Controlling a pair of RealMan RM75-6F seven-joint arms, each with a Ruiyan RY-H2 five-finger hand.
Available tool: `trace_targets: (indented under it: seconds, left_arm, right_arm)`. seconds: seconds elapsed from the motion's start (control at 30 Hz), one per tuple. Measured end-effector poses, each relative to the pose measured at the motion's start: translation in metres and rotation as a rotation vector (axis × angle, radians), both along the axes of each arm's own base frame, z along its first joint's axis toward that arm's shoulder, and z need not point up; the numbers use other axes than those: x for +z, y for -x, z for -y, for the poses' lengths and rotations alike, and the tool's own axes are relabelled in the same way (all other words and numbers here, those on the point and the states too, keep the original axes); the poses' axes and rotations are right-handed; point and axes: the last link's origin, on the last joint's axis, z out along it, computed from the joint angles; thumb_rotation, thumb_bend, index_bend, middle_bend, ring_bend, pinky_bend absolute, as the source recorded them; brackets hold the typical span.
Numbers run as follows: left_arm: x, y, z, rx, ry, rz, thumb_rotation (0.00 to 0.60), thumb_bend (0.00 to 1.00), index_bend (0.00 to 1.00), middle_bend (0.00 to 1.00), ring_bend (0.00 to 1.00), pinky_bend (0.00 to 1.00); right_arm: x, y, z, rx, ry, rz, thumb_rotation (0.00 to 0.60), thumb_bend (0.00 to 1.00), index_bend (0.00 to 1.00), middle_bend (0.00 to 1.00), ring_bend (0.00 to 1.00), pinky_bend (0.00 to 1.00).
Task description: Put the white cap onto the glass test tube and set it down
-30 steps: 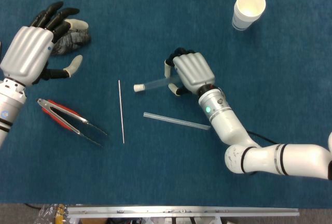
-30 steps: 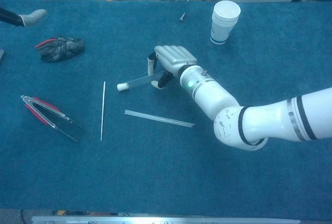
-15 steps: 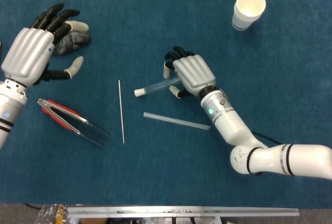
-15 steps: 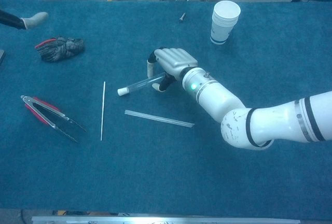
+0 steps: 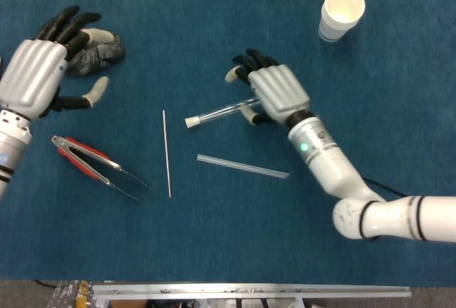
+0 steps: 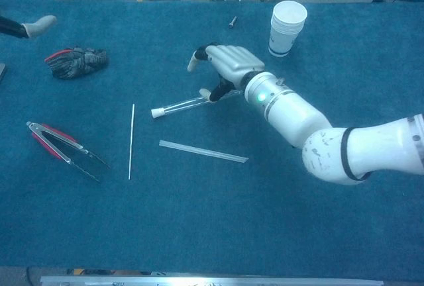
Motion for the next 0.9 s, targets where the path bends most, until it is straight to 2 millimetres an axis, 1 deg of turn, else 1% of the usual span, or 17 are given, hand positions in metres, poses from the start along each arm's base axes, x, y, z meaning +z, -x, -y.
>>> trace_targets:
  seconds: [0.1, 0.13, 0.2, 0.33, 0.4, 0.53, 0.73, 0.9]
  left_arm:
    - [0.003, 0.009, -0.001, 0.010, -0.033, -0.013, 0.539, 0.38, 0.25, 0.13, 0.00, 0.07]
    - [0.004, 0.013, -0.001, 0.013, -0.051, -0.025, 0.548, 0.38, 0.25, 0.13, 0.00, 0.07]
    - [0.005, 0.021, -0.002, 0.019, -0.078, -0.047, 0.549, 0.38, 0.25, 0.13, 0.00, 0.07]
    - [0.009, 0.039, 0.000, 0.032, -0.142, -0.119, 0.548, 0.38, 0.25, 0.14, 0.00, 0.07]
    - [0.012, 0.047, 0.002, 0.038, -0.169, -0.153, 0.549, 0.38, 0.25, 0.14, 0.00, 0.07]
    - [0.019, 0.066, 0.014, 0.063, -0.223, -0.220, 0.538, 0.38, 0.25, 0.14, 0.00, 0.07]
    - [0.031, 0.096, 0.035, 0.128, -0.259, -0.267, 0.529, 0.38, 0.25, 0.14, 0.00, 0.07]
    - [0.039, 0.113, 0.054, 0.172, -0.280, -0.256, 0.528, 0.38, 0.25, 0.14, 0.00, 0.07]
  right_arm:
    - [0.022, 0.007, 0.000, 0.004, 0.053, 0.012, 0.600, 0.35, 0.31, 0.20, 0.08, 0.18]
    - [0.032, 0.011, -0.001, 0.006, 0.078, 0.013, 0.600, 0.36, 0.31, 0.21, 0.09, 0.18]
    - [0.049, 0.019, -0.003, 0.009, 0.117, 0.011, 0.600, 0.38, 0.32, 0.21, 0.09, 0.18]
    - [0.084, 0.044, -0.012, 0.000, 0.199, -0.015, 0.600, 0.38, 0.33, 0.22, 0.09, 0.18]
    - [0.098, 0.055, -0.018, -0.007, 0.226, -0.029, 0.600, 0.38, 0.33, 0.22, 0.09, 0.18]
    - [0.127, 0.081, -0.033, -0.023, 0.286, -0.066, 0.600, 0.38, 0.32, 0.22, 0.09, 0.18]
    - [0.170, 0.120, -0.056, -0.086, 0.384, -0.100, 0.600, 0.38, 0.33, 0.22, 0.09, 0.18]
    - [0.197, 0.145, -0.080, -0.125, 0.435, -0.104, 0.600, 0.38, 0.33, 0.22, 0.09, 0.18]
